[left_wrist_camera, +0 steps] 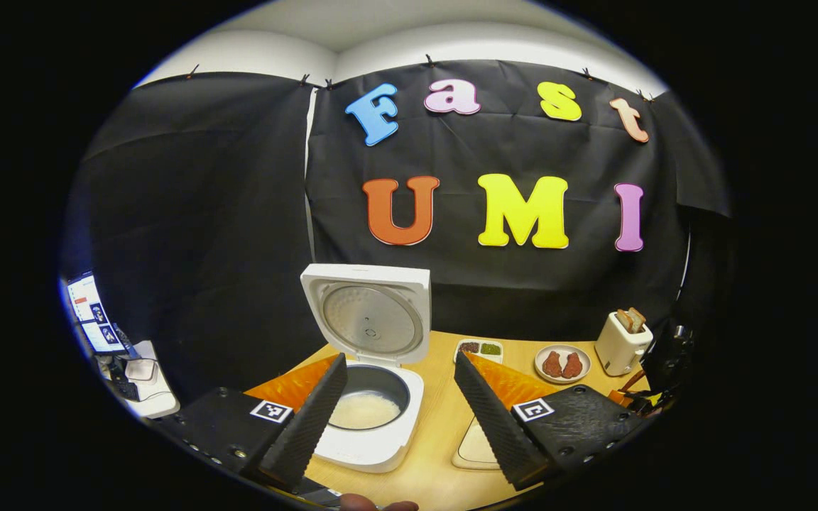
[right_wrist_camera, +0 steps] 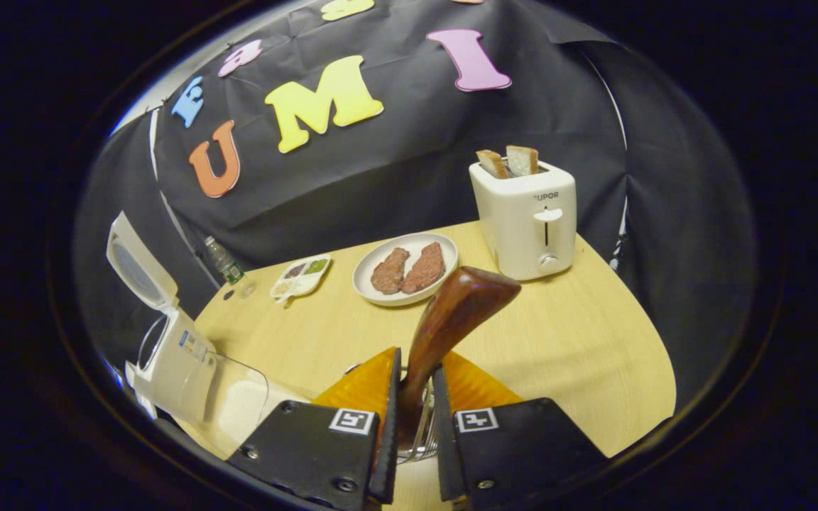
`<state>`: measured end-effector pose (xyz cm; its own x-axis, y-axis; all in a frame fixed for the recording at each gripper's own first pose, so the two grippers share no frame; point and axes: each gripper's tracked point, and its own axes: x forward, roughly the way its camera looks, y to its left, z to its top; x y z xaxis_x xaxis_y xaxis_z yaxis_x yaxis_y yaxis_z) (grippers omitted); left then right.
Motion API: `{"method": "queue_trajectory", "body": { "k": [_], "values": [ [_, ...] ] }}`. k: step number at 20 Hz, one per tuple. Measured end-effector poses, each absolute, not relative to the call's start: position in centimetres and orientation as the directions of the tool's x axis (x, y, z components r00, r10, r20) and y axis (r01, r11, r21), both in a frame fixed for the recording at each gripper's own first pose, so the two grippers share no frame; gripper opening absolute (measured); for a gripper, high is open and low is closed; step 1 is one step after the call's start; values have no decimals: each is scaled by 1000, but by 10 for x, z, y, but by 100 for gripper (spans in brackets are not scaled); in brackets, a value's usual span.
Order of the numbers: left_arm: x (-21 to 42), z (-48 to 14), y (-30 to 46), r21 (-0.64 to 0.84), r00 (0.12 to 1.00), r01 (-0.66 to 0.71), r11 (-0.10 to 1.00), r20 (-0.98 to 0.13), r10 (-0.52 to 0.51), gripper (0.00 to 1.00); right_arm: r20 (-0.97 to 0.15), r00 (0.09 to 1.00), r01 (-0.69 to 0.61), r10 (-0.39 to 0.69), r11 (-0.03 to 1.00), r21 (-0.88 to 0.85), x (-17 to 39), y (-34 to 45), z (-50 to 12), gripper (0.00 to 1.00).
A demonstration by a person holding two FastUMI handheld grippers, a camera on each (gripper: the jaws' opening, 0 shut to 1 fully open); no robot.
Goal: Close the left gripper, press the button to open the rice cooker; take a wooden spoon from the chopstick holder with the right hand, scoop a spoonful of rice and pour it into the rice cooker, then put the wooden spoon back into the chopstick holder.
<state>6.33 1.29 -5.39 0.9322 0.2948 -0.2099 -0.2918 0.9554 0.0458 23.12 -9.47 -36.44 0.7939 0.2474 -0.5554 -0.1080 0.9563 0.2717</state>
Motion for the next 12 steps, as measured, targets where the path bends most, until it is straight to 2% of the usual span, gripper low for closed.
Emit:
{"method": "queue_trajectory", "body": {
  "k": [5, 12],
  "values": [
    [51, -51, 33, 10, 931, -316, 949, -189, 312, 97, -568, 783, -97, 253, 952, 290, 210, -88, -354, 20],
    [31, -55, 70, 40, 945, -284, 958, -156, 287, 97, -519, 840, -51, 156, 976, 211, 201, -86, -298, 15]
  ]
}}
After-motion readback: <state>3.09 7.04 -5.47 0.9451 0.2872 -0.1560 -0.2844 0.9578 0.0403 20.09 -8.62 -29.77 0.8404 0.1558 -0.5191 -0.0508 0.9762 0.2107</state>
